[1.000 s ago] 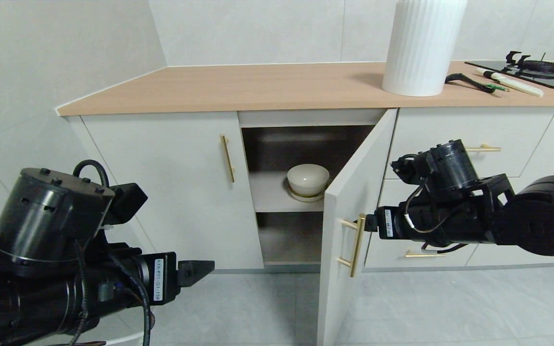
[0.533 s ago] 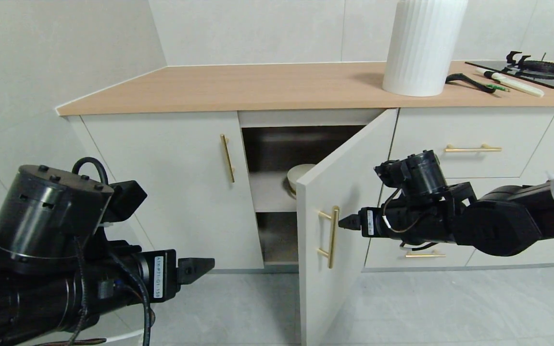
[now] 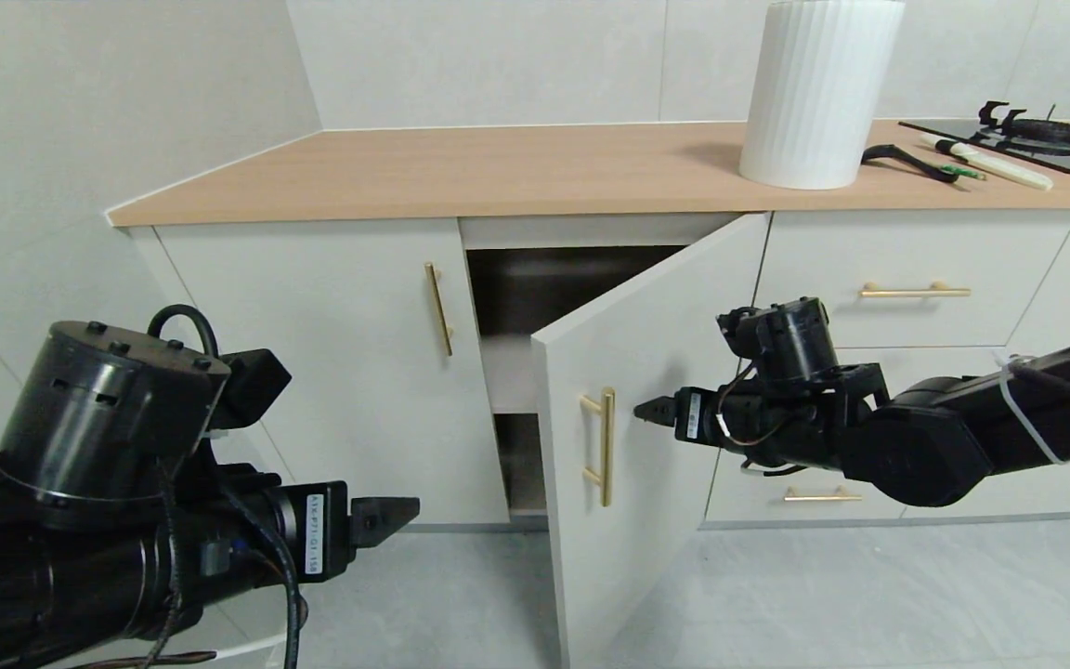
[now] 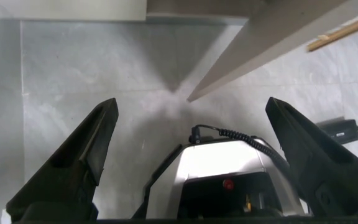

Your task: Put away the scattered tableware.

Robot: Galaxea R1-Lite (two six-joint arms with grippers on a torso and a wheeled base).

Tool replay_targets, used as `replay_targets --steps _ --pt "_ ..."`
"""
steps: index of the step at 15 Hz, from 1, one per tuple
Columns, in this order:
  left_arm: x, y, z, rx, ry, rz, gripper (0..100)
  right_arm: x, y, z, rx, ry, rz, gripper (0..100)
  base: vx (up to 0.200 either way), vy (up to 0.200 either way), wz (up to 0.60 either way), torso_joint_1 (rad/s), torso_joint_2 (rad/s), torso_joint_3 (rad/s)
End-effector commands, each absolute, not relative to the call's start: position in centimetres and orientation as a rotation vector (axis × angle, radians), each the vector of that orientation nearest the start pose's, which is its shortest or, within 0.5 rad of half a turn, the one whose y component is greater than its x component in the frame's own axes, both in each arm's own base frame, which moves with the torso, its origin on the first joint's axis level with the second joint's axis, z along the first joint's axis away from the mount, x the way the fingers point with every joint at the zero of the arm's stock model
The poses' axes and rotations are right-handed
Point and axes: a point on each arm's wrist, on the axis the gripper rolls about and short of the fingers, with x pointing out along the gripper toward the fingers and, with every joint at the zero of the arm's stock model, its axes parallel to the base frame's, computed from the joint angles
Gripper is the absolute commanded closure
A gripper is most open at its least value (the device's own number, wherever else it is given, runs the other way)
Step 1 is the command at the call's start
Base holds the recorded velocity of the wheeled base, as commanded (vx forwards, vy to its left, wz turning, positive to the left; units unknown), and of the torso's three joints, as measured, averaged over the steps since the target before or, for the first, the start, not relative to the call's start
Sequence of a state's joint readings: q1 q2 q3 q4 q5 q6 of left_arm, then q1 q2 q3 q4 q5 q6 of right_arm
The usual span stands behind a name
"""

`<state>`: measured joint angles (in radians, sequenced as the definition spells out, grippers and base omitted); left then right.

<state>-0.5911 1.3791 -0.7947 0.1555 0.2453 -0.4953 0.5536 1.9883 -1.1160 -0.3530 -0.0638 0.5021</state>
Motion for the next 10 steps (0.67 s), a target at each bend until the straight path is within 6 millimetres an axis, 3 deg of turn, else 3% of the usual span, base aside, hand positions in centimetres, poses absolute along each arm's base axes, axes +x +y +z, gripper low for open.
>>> replay_targets --steps 1,3,10 --pt "17.4 -11.0 19.2 -0.169 0.740 -0.151 0 32.6 20.0 13.7 0.331 0.603 0.339 0 0.200 0.000 0.00 -0.002 -0.01 0.002" --pt "17.4 -11.0 19.1 -0.166 0.745 -0.150 0 33.0 20.2 13.4 0.349 0.590 0.342 0 0.200 0.000 0.00 0.005 0.00 0.000" --pt "17.5 -11.1 18.9 -0.163 0.750 -0.148 0 34.0 20.8 13.0 0.424 0.529 0.345 0 0.000 0.000 0.00 0.000 0.00 0.000"
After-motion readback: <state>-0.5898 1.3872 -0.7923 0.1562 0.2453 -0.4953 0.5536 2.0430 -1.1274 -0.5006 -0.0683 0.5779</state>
